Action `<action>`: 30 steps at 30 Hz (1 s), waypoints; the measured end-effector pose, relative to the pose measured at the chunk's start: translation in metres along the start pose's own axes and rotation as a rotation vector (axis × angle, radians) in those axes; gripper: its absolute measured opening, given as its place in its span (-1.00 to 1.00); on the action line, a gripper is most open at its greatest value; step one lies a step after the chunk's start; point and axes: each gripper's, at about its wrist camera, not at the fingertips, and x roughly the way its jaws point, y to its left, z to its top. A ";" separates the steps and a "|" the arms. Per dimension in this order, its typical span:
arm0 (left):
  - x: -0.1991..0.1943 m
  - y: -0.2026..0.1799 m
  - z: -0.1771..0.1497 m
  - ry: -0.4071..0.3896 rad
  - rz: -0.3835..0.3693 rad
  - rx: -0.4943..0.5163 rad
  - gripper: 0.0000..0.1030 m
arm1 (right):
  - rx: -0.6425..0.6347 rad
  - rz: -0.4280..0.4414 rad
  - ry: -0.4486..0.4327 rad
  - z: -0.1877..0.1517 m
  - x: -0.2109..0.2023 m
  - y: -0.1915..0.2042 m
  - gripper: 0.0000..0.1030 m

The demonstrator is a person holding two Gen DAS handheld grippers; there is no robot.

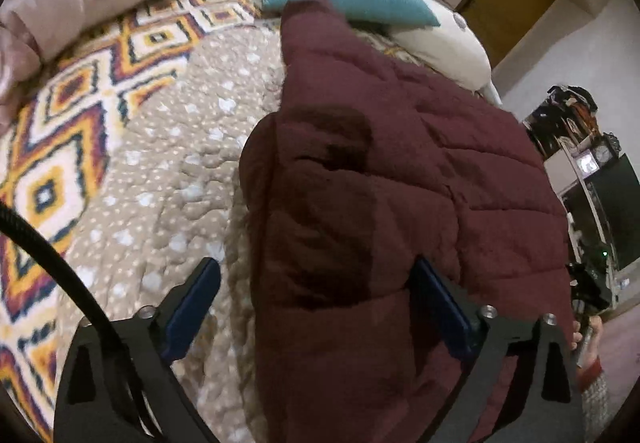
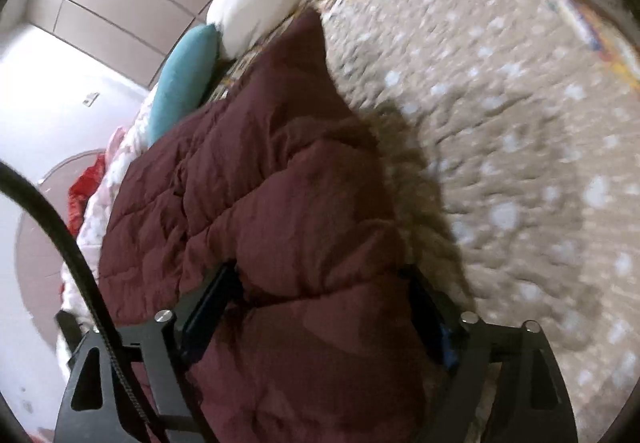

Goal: Fold large clothes

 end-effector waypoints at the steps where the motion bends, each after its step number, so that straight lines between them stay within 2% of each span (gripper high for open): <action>1: 0.004 0.002 0.002 0.012 -0.014 -0.012 0.96 | 0.006 0.014 0.010 0.002 0.005 -0.002 0.86; 3: 0.012 0.003 0.004 0.046 -0.077 -0.038 0.77 | 0.002 0.029 0.015 0.005 0.008 -0.001 0.84; 4: 0.013 -0.001 0.004 0.052 -0.130 -0.038 0.38 | -0.004 0.060 0.030 0.006 0.010 0.003 0.63; 5: 0.011 -0.005 0.004 0.043 -0.129 -0.036 0.21 | 0.003 0.103 0.050 0.007 0.012 0.006 0.18; 7: 0.003 -0.018 0.008 0.019 -0.122 0.000 -0.11 | -0.022 0.071 0.034 0.008 0.007 0.019 -0.01; 8: -0.002 -0.021 0.012 0.006 -0.126 -0.002 -0.19 | -0.034 0.069 0.025 0.010 0.003 0.025 -0.18; 11: -0.018 -0.032 0.032 -0.041 -0.122 0.009 -0.26 | -0.046 0.102 -0.038 0.020 -0.019 0.042 -0.32; 14: -0.020 -0.036 0.047 -0.051 -0.080 0.031 -0.26 | -0.069 0.118 -0.095 0.031 -0.034 0.059 -0.36; 18: 0.004 -0.027 0.052 -0.019 -0.011 0.018 -0.22 | -0.071 0.037 -0.066 0.027 -0.011 0.054 -0.35; 19: 0.011 -0.023 0.050 -0.012 0.004 0.016 -0.14 | -0.055 0.031 -0.058 0.027 -0.005 0.046 -0.35; 22: 0.016 -0.016 0.044 -0.015 0.029 0.001 0.09 | 0.009 0.046 -0.049 0.020 0.006 0.021 -0.16; 24: 0.013 -0.016 0.043 -0.023 0.043 -0.003 0.15 | 0.031 0.026 -0.056 0.018 0.005 0.016 0.17; 27: -0.002 -0.020 0.042 -0.045 0.062 -0.011 0.15 | 0.001 -0.040 -0.080 0.018 -0.007 0.028 0.22; 30: -0.040 -0.023 0.037 -0.142 0.071 -0.014 0.15 | -0.042 -0.072 -0.133 0.013 -0.036 0.044 0.22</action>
